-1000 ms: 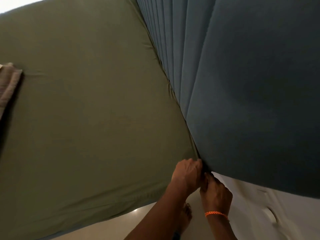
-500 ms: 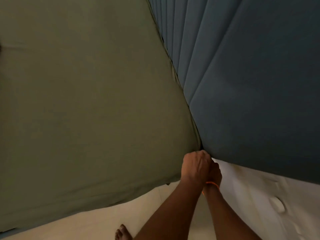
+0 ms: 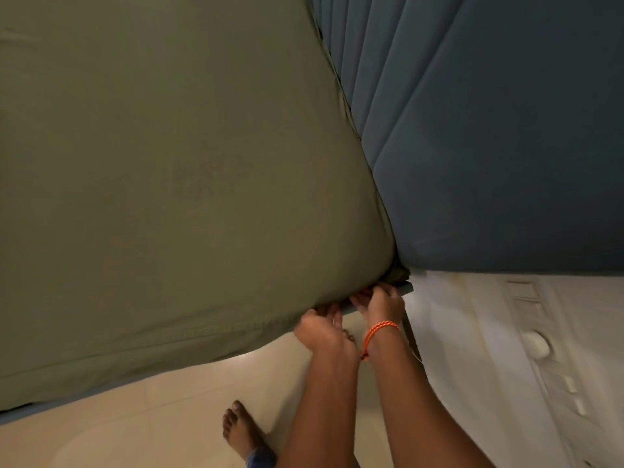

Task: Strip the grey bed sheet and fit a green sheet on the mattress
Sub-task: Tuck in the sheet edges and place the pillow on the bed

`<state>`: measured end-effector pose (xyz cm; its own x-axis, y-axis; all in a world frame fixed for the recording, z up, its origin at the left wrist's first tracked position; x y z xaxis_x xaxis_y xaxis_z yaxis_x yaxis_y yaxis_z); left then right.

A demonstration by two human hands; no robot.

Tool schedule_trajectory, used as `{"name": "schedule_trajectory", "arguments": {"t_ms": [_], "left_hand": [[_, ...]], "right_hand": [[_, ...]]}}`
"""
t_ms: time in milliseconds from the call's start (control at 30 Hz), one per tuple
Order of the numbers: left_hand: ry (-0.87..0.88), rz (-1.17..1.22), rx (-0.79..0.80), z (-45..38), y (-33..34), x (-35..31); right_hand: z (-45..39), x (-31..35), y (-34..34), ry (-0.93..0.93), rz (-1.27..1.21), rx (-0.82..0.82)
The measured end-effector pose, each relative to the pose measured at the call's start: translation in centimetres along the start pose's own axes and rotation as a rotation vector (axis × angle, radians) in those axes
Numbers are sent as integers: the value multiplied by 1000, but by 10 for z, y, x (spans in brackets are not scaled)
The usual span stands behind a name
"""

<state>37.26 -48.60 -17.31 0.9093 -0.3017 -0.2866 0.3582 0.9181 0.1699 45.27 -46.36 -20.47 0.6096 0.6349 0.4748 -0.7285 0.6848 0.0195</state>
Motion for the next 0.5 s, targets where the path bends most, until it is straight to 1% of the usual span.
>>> {"name": "schedule_trajectory", "arguments": {"t_ms": [133,200,267,400,467,500], "left_hand": [[-102,361,30,-8,-4,-36],[-152,462,29,-19,-10,-48],[-217,502,12,-29,-16,-55],[-251,544,19,-34,-29,-52],[-248,552,-12,-34,-39,-48],[-233,550,0,-36,-42,-49]], "right_hand": [[18,-19,16,52,-197,40],[21,-18,24,57,-254,21],[19,-15,30,61,-288,22],[16,-10,28,136,-396,117],[17,-10,20,136,-357,134],[14,-10,17,121,-322,134]]}}
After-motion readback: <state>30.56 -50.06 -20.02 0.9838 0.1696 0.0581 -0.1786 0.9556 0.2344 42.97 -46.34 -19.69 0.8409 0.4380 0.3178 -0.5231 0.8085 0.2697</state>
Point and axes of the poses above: each hand's wrist, its own z-axis away from the middle knuckle, its own y-axis out of the palm, x = y × z, the point moved 1 cm from there along -z, towards the middle knuckle, and after that the axes turned 12 degrees about x, right-handed, at the moved point
